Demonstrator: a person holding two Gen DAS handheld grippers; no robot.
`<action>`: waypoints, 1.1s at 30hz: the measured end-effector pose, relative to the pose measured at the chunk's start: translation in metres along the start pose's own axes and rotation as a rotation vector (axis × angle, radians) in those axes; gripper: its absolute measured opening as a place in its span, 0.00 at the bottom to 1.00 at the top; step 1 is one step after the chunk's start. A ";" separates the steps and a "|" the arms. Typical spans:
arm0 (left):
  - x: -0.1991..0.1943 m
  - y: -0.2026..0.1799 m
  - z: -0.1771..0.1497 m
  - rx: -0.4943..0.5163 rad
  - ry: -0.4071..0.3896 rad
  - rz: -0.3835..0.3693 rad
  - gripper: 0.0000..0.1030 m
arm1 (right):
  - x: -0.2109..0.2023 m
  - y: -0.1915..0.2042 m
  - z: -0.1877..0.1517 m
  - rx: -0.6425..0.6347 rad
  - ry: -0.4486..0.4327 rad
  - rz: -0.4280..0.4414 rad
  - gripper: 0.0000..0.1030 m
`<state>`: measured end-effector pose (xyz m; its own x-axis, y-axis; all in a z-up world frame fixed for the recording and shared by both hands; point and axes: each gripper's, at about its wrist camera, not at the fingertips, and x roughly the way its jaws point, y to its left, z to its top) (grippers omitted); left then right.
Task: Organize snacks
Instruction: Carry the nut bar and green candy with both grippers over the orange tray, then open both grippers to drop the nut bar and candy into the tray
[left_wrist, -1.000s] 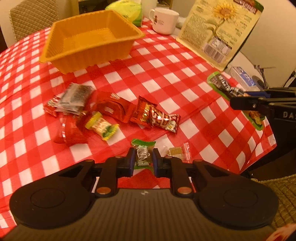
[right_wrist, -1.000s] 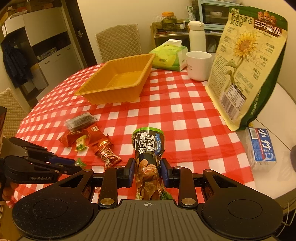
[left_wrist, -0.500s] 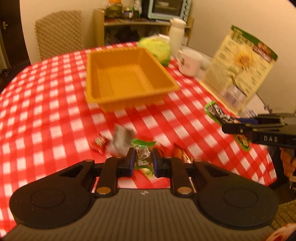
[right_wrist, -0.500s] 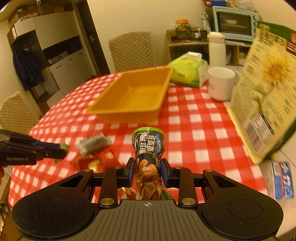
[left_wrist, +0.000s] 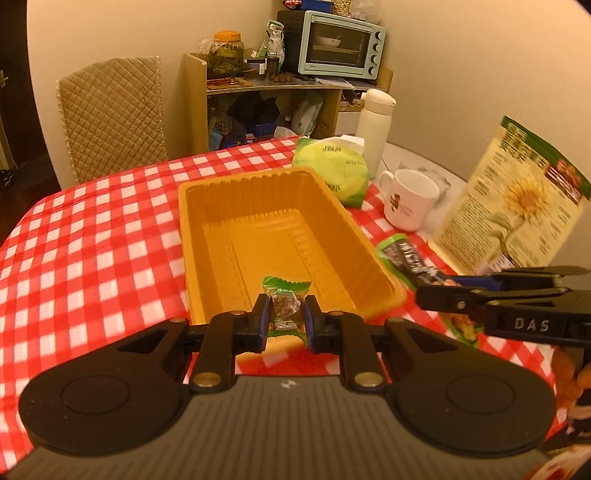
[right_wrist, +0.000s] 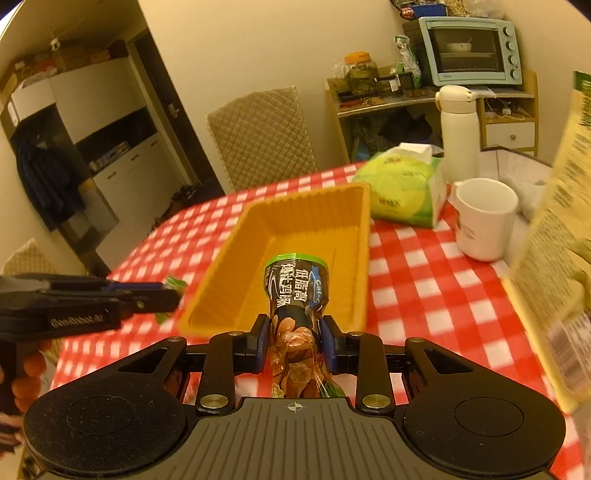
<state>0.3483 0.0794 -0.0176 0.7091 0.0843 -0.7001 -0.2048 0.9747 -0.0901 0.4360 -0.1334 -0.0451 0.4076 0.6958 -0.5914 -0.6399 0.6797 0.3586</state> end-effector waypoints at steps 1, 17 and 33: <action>0.006 0.002 0.005 0.002 0.000 0.001 0.17 | 0.007 0.000 0.005 0.008 -0.002 -0.001 0.29; 0.109 0.034 0.044 -0.009 0.096 -0.011 0.17 | 0.120 -0.019 0.040 0.080 0.083 -0.083 0.29; 0.148 0.054 0.041 -0.026 0.166 -0.025 0.19 | 0.150 -0.024 0.048 0.118 0.105 -0.113 0.29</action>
<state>0.4695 0.1526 -0.0968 0.5930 0.0226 -0.8049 -0.2078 0.9701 -0.1258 0.5435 -0.0343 -0.1078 0.3985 0.5892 -0.7029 -0.5106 0.7791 0.3637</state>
